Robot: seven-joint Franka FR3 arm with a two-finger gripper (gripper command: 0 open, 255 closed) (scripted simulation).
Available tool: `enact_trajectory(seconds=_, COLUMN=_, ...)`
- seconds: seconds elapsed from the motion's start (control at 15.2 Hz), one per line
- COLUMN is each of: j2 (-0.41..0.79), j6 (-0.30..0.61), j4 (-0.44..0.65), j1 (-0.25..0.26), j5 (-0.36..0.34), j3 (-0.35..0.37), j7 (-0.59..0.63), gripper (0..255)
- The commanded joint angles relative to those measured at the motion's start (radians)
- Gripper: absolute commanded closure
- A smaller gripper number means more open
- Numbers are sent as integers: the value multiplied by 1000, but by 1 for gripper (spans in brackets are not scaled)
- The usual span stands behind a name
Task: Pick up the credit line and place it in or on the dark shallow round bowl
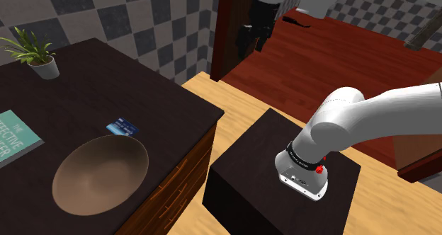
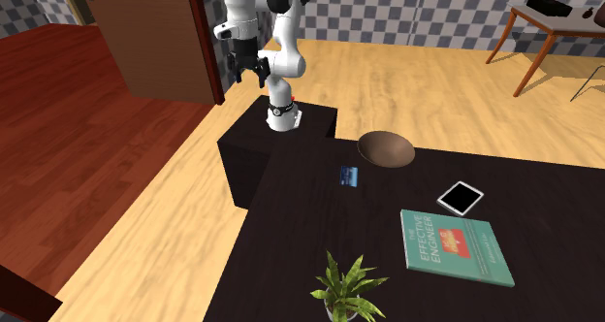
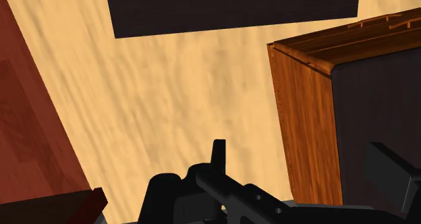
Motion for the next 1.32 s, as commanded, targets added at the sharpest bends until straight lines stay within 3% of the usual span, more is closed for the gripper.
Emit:
enact_trajectory(seconds=0.0, j2=0, j6=0, j4=0, j1=0, j5=0, j3=0, j7=0, gripper=0)
enact_trajectory(seconds=0.73, j2=109, j6=399, j4=-100, j1=92, j5=92, j3=221, j7=166, gripper=0)
enact_trajectory(seconds=1.25, j2=295, j6=688, j4=-69, j1=84, j5=48, j3=421, j7=331, gripper=0)
